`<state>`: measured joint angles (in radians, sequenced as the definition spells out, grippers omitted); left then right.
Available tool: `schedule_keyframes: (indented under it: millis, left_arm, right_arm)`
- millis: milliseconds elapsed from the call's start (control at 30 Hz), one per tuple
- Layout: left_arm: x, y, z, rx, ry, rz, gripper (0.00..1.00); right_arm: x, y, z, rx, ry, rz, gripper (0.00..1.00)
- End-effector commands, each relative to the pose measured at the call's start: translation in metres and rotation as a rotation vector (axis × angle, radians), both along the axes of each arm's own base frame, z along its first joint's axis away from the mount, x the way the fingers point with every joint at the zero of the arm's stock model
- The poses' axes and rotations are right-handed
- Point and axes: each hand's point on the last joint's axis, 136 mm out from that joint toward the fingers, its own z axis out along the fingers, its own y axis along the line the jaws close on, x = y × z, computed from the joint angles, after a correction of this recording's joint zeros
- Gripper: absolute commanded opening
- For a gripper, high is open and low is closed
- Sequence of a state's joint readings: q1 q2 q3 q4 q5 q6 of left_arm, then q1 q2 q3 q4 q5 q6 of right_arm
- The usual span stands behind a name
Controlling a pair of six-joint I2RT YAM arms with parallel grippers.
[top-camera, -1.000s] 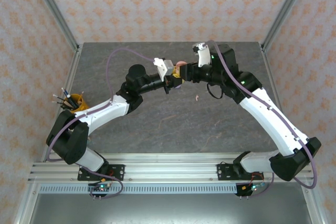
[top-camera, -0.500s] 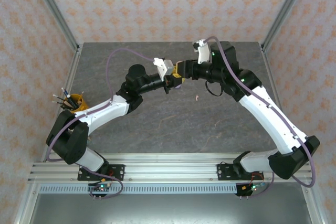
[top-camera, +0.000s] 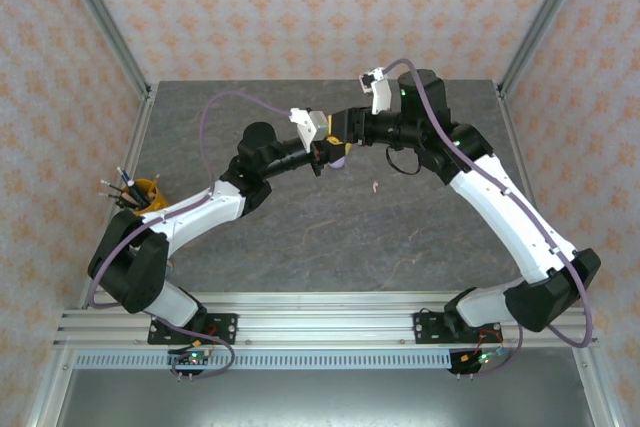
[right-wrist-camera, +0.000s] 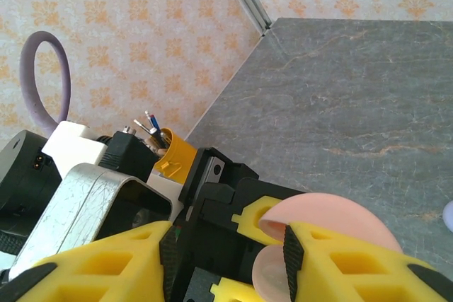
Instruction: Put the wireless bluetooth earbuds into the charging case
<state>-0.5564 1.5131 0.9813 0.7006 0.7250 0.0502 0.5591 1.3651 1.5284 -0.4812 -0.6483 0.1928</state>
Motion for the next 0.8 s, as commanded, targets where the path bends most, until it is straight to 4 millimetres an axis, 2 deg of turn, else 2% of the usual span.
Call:
schedule_keyframes:
  millis: [0, 133, 233, 267, 333, 433, 533, 633, 767]
  left_arm:
    - [-0.006, -0.001, 0.028, -0.039, -0.074, -0.011, 0.0]
    - [-0.004, 0.003, 0.024, -0.035, -0.077, 0.018, 0.0]
    - [-0.002, 0.01, 0.021, -0.035, -0.08, 0.038, 0.0]
    - [-0.002, 0.013, 0.021, -0.035, -0.081, 0.046, 0.0]
    - [-0.003, 0.018, 0.024, -0.039, -0.086, 0.056, 0.0]
    - [-0.004, 0.024, 0.025, -0.041, -0.094, 0.066, 0.0]
    - [-0.007, 0.026, 0.026, -0.046, -0.098, 0.07, 0.0]
    - [-0.009, 0.028, 0.026, -0.053, -0.097, 0.072, 0.0]
    - [-0.01, 0.029, 0.025, -0.053, -0.095, 0.074, 0.0]
  right_arm:
    - [-0.012, -0.005, 0.032, 0.045, -0.087, 0.008, 0.46]
    - [-0.004, -0.043, 0.039, 0.083, -0.083, -0.149, 0.46]
    - [0.004, -0.086, 0.022, 0.066, -0.037, -0.351, 0.46]
    - [0.007, -0.098, 0.011, 0.044, -0.005, -0.404, 0.46]
    - [0.015, -0.122, -0.022, -0.017, 0.09, -0.532, 0.47]
    - [0.023, -0.145, -0.078, -0.161, 0.234, -0.673, 0.47]
    - [0.031, -0.154, -0.138, -0.307, 0.398, -0.753, 0.47]
    - [0.039, -0.155, -0.189, -0.394, 0.531, -0.8, 0.46]
    - [0.051, -0.152, -0.24, -0.476, 0.638, -0.824, 0.44]
